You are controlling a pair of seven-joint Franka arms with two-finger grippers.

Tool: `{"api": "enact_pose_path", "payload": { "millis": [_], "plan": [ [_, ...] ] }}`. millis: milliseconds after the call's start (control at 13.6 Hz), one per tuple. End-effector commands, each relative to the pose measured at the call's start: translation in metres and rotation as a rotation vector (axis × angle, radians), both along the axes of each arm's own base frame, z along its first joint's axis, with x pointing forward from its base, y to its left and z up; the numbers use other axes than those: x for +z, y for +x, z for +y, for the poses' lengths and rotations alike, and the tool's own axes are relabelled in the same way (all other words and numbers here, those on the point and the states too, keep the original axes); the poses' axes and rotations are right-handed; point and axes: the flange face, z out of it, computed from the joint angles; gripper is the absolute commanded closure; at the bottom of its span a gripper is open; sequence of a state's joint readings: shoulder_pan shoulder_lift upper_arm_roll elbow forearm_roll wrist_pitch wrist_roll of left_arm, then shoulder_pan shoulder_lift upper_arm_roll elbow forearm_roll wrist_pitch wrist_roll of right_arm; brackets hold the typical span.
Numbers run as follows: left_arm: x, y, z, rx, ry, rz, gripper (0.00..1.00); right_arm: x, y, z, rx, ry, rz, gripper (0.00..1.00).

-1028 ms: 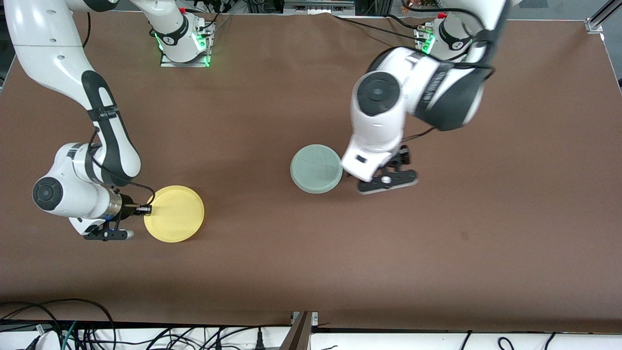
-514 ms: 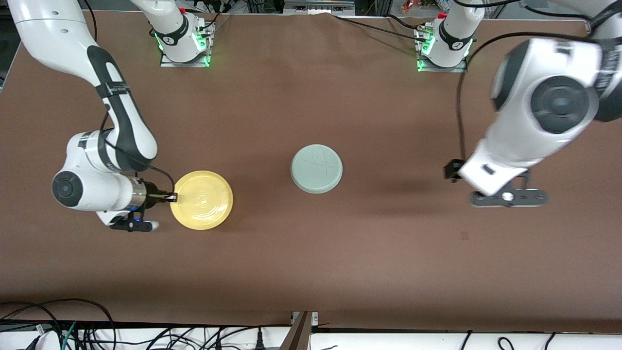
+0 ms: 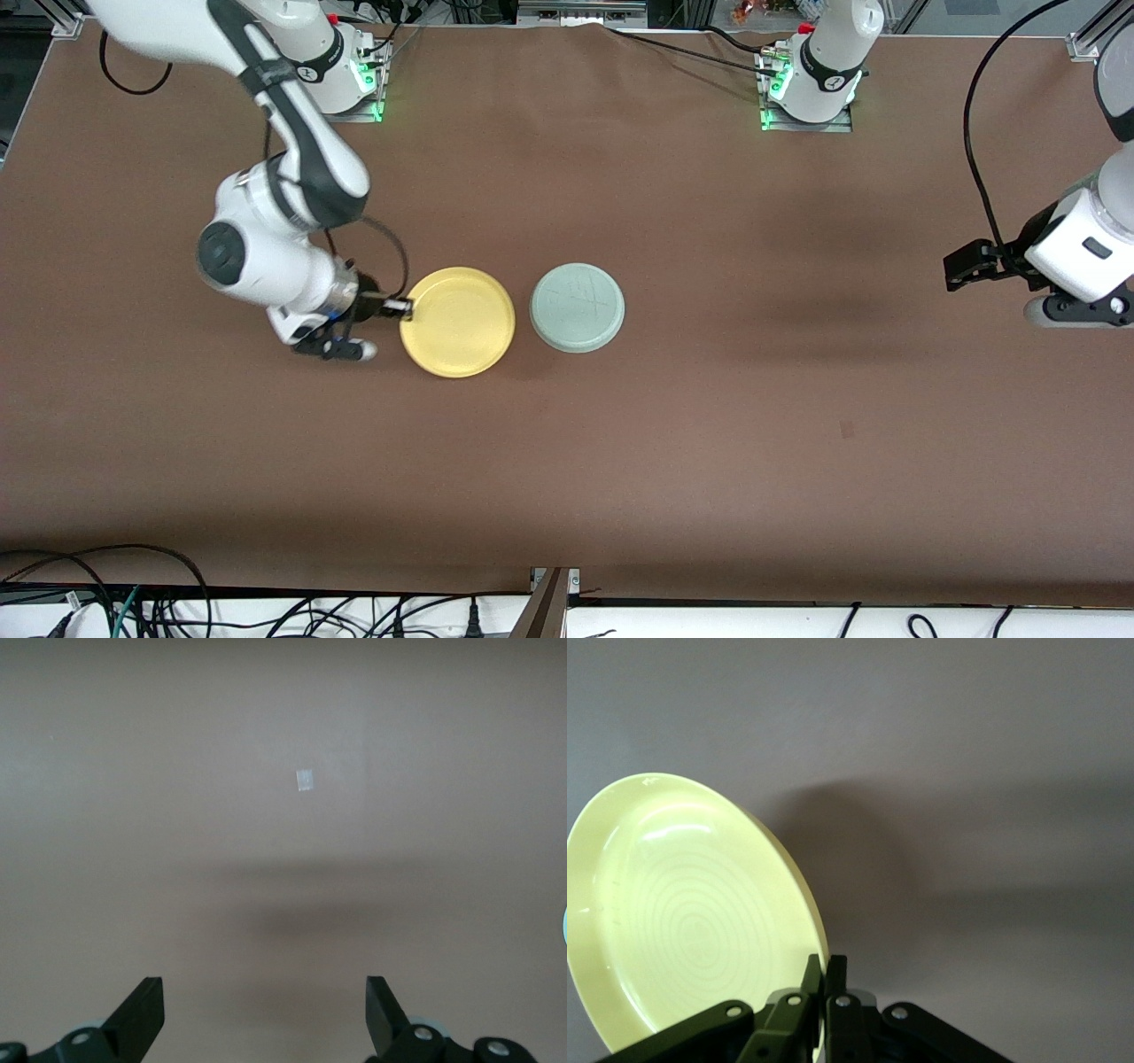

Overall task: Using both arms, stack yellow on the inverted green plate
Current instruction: 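Carry the yellow plate with the right gripper onto the green plate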

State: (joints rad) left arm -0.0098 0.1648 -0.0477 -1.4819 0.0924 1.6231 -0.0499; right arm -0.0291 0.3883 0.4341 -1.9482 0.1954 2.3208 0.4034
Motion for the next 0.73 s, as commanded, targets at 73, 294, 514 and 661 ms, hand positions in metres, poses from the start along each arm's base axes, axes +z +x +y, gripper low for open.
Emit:
{"api": "enact_pose_path", "payload": {
  "millis": [73,294,514,661],
  "plan": [
    [0.004,-0.058,-0.008,-0.009,-0.055,-0.093,0.00,-0.023,-0.057,0.053,-0.045,0.038,-0.032,1.00],
    [-0.002,-0.054,0.009,0.037,-0.107,-0.059,0.00,-0.041,-0.092,0.106,-0.079,0.079,-0.076,1.00],
    [0.004,-0.047,0.001,0.016,-0.097,-0.065,0.00,-0.074,-0.109,0.142,-0.136,0.152,-0.119,1.00],
    [0.003,-0.047,-0.002,0.010,-0.095,-0.061,0.00,-0.089,-0.116,0.152,-0.146,0.176,-0.139,1.00]
  ]
}}
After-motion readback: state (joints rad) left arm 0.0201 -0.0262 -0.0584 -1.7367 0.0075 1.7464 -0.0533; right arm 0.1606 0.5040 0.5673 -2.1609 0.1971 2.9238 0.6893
